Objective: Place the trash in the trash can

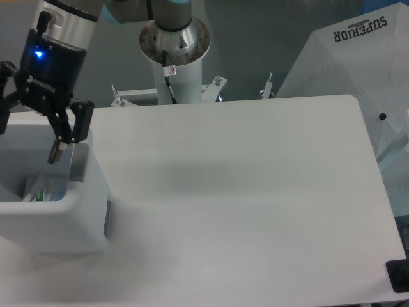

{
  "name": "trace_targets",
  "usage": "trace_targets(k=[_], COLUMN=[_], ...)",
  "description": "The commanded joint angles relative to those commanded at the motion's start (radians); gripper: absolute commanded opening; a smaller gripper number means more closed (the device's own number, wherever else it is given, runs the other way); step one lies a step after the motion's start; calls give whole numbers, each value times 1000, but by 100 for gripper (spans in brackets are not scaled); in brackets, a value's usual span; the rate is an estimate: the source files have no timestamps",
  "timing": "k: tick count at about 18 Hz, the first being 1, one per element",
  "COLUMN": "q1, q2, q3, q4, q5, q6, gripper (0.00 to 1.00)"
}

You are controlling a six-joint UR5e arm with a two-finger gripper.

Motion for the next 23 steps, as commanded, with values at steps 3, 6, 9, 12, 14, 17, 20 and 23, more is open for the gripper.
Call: trace_targets(k=[3,6,9,12,14,17,20,23], q1=[77,167,241,304,335,381,410,433], q2=[0,-5,-8,-23,-31,-47,-107,-132], q3=[2,0,-12,-47,-92,-156,-169,-172], q4=[-2,-5,-9,-9,-9,-8,-9,-9], q5=[-2,-2,2,9,37,78,93,192], q6=[11,38,51,144,234,378,513,655], gripper=[100,100,100,100,100,100,100,100])
